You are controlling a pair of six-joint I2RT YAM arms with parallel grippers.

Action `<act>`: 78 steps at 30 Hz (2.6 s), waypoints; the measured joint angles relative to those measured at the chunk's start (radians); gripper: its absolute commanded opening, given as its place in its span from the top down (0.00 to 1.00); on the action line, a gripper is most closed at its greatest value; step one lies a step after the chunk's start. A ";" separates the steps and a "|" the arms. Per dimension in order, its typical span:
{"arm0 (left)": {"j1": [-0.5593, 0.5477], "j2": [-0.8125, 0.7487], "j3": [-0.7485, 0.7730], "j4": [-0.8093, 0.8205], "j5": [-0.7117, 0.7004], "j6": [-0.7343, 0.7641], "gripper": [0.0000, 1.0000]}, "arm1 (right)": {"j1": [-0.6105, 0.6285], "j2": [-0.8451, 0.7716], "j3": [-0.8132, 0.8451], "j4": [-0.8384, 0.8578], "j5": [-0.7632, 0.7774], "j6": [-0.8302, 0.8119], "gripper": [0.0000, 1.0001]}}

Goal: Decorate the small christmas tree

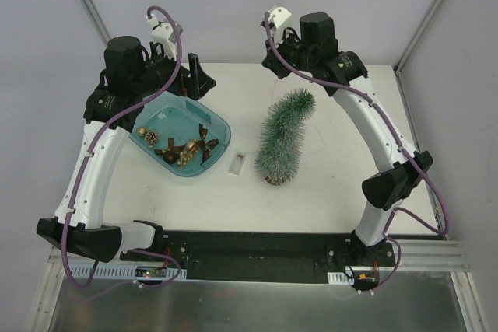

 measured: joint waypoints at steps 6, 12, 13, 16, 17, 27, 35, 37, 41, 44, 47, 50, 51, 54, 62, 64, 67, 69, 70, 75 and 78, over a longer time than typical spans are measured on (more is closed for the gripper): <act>0.000 0.000 -0.002 0.000 0.008 0.000 0.01 | -0.084 -0.049 -0.177 0.076 -0.065 0.075 0.99; 0.000 0.000 -0.010 -0.001 0.024 0.000 0.01 | -0.148 -0.188 -0.451 0.167 -0.084 0.148 0.99; 0.000 0.000 -0.011 -0.002 0.024 0.000 0.01 | -0.156 -0.229 -0.507 0.191 -0.080 0.163 0.99; 0.000 0.000 -0.012 -0.002 0.027 -0.001 0.01 | -0.163 -0.361 -0.647 0.249 -0.068 0.201 0.99; 0.000 0.000 -0.012 -0.002 0.029 -0.002 0.01 | -0.163 -0.395 -0.674 0.261 -0.065 0.212 0.99; 0.000 -0.010 -0.028 -0.003 0.031 -0.007 0.01 | -0.163 -0.649 -0.866 0.406 -0.020 0.338 0.91; 0.000 -0.026 -0.040 -0.003 0.031 -0.008 0.01 | -0.163 -0.665 -0.932 0.403 0.006 0.418 0.75; 0.000 -0.028 -0.047 -0.003 0.029 -0.008 0.01 | -0.163 -0.675 -0.951 0.399 0.010 0.438 0.65; 0.000 -0.028 -0.050 -0.004 0.021 -0.008 0.01 | -0.163 -0.717 -0.979 0.390 0.010 0.464 0.57; 0.000 -0.028 -0.050 -0.003 0.015 -0.008 0.01 | -0.163 -0.761 -0.993 0.382 0.010 0.475 0.56; 0.000 -0.028 -0.050 -0.003 0.000 -0.008 0.01 | -0.163 -0.796 -0.998 0.375 0.010 0.480 0.53; 0.000 -0.027 -0.050 -0.003 -0.008 -0.008 0.01 | -0.163 -0.814 -1.003 0.373 0.013 0.482 0.51; 0.000 -0.027 -0.052 -0.003 -0.015 -0.008 0.01 | -0.163 -0.818 -1.006 0.369 0.018 0.481 0.49; 0.000 -0.027 -0.059 -0.003 -0.034 -0.008 0.01 | -0.163 -0.820 -1.015 0.350 0.046 0.478 0.41; 0.005 -0.019 -0.067 -0.004 -0.092 -0.002 0.01 | -0.179 -0.870 -1.026 0.257 0.202 0.451 0.25; 0.008 -0.011 -0.069 -0.004 -0.107 -0.002 0.01 | -0.189 -0.891 -1.026 0.246 0.243 0.451 0.23; 0.023 0.007 -0.072 -0.005 -0.127 0.003 0.01 | -0.198 -0.916 -1.026 0.233 0.311 0.457 0.21; 0.033 0.018 -0.076 -0.005 -0.138 0.009 0.01 | -0.200 -0.927 -1.029 0.225 0.354 0.465 0.21; 0.040 0.024 -0.079 -0.006 -0.146 0.015 0.01 | -0.201 -0.935 -1.036 0.223 0.373 0.469 0.21; 0.081 0.056 -0.106 -0.005 -0.166 0.070 0.01 | -0.208 -0.995 -1.083 0.206 0.453 0.498 0.21; 0.108 0.093 -0.130 0.000 -0.171 0.111 0.02 | -0.209 -1.038 -1.109 0.198 0.476 0.513 0.21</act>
